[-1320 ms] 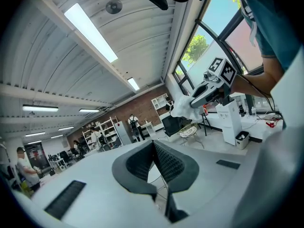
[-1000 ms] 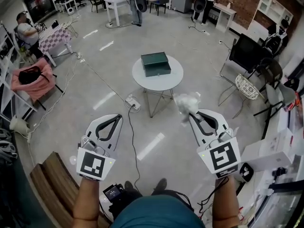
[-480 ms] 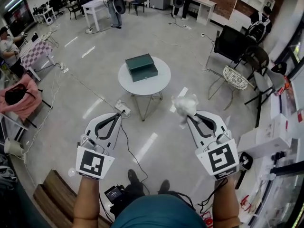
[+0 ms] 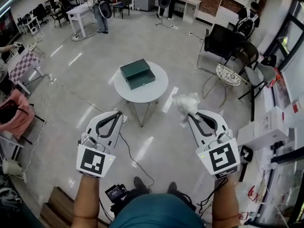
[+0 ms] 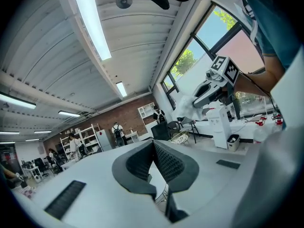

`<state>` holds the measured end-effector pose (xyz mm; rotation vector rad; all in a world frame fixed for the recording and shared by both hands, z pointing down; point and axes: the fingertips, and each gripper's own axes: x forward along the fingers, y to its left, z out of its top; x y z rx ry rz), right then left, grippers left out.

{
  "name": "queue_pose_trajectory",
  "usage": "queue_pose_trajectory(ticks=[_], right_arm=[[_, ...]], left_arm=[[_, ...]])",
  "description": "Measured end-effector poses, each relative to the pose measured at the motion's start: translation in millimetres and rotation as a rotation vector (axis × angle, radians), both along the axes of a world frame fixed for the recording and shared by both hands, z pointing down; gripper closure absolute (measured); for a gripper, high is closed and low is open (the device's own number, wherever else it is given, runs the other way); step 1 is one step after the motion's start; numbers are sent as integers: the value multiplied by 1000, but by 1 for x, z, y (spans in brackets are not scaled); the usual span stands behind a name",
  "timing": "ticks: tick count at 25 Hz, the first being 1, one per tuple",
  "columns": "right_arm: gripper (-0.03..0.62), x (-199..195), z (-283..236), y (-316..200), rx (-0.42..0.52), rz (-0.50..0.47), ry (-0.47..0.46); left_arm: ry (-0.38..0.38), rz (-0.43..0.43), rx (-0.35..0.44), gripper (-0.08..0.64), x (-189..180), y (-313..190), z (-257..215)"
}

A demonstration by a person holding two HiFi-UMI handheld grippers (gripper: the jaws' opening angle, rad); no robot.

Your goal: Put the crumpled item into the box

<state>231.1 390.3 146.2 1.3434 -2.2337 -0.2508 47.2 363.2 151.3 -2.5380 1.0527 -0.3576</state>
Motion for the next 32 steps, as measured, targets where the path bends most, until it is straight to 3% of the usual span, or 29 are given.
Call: queue_pose_trajectory(ticks=[9, 14, 20, 27, 32], right_arm=[[525, -68, -3, -39, 12, -6, 39], [525, -89, 4, -74, -1, -33, 29], [525, -105, 14, -133, 8, -140, 31], [525, -96, 25, -214, 0, -253, 10], [525, -55, 34, -272, -12, -299, -13]], left_arm=[[25, 20, -2, 541, -62, -41, 1], [33, -22, -13, 541, -85, -67, 11], [12, -99, -14, 541, -98, -107, 17], [-9, -201, -26, 541, -86, -172, 22], [-28, -252, -42, 541, -42, -220, 32]])
